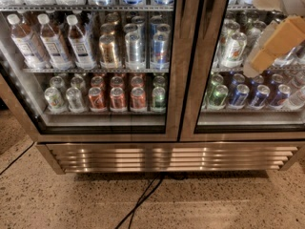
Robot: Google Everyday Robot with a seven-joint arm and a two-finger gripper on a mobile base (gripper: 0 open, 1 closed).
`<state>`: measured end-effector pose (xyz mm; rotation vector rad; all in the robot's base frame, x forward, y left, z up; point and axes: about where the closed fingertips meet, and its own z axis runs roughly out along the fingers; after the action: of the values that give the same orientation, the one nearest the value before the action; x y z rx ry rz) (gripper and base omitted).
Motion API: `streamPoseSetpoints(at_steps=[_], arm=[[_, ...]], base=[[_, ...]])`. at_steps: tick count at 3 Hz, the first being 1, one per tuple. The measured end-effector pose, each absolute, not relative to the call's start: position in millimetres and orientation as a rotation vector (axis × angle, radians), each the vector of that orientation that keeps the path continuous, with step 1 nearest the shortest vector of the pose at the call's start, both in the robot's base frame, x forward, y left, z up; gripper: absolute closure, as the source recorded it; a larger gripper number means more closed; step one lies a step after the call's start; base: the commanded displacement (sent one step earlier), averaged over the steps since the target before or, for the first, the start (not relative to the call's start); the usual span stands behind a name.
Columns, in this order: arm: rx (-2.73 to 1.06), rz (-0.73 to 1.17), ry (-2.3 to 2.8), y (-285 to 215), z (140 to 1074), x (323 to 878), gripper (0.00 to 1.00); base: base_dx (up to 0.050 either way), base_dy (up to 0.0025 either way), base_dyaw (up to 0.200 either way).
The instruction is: Open left fridge door
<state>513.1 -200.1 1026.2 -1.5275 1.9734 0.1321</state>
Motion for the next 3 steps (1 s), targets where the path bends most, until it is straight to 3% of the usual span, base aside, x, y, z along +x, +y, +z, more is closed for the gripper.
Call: streamPoseSetpoints(at_steps=[1,3], arm=[[-1.521,0.135,1.958,-197,1032,515,0.00],[-1.393,0.363,1.877,-173,1007,532,0.00]], base=[[0.000,0.00000,0.000],[0.000,0.00000,0.000]])
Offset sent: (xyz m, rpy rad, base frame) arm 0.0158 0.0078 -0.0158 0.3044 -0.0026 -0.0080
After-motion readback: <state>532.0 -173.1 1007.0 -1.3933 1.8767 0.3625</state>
